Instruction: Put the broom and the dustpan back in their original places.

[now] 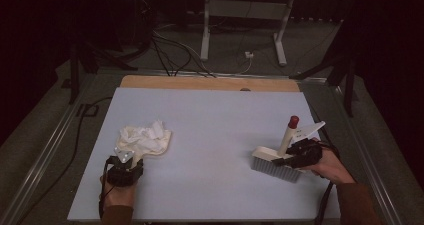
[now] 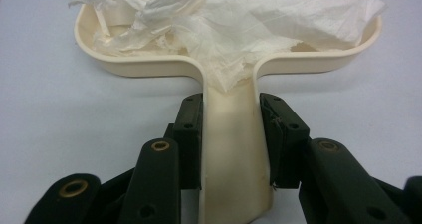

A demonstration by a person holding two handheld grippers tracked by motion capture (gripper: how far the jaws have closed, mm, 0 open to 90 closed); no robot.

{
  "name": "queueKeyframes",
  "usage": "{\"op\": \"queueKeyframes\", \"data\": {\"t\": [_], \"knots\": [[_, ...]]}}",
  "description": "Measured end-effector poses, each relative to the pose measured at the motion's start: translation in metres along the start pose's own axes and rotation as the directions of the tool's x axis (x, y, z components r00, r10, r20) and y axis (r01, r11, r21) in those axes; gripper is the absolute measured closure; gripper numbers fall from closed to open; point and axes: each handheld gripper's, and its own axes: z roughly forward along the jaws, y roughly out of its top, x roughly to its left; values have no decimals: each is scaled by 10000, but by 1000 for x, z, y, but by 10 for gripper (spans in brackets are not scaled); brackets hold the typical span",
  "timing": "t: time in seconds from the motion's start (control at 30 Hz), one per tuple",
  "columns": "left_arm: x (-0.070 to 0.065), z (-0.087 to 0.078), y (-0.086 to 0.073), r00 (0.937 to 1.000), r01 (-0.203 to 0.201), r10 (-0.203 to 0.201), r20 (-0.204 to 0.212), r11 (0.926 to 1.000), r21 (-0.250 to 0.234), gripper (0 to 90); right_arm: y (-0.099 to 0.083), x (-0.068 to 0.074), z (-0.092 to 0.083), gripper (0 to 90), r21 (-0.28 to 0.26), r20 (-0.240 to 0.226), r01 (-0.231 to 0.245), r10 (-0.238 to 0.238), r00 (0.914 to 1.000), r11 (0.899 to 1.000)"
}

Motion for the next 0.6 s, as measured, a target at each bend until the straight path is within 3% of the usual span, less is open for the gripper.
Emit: {"op": "queueKeyframes", "data": {"t": [0.1, 0.17, 0.27, 0.33, 0.47, 0.6], "knots": [[0, 0, 0, 10000, -12, 12, -12, 10000, -6, 656, 2, -2, 0, 476, 47, 62, 39, -39, 10000, 10000], [0, 0, 0, 10000, -6, 6, 2, 10000, 1, 655, 4, -2, 0, 327, 102, 568, -30, 24, 9984, 9999], [0, 0, 0, 10000, -13, 13, -12, 10000, -6, 655, 6, -5, 1, 204, 469, 1495, -171, 99, 9887, 9988], [0, 0, 0, 10000, -20, 20, -9, 10000, -2, 654, 5, -5, 4, 185, 833, 1934, -28, -134, 9810, 9965], [0, 0, 0, 10000, -38, 38, 19, 10000, -27, 646, 8, -2, 3, 100, 481, 2469, 207, -320, 9685, 9986], [-3, 1, 1, 9998, -73, 77, 158, 9997, -213, 492, 10, -1, -1, 33, -33, 2850, 21, -11, 9585, 10000]]}}
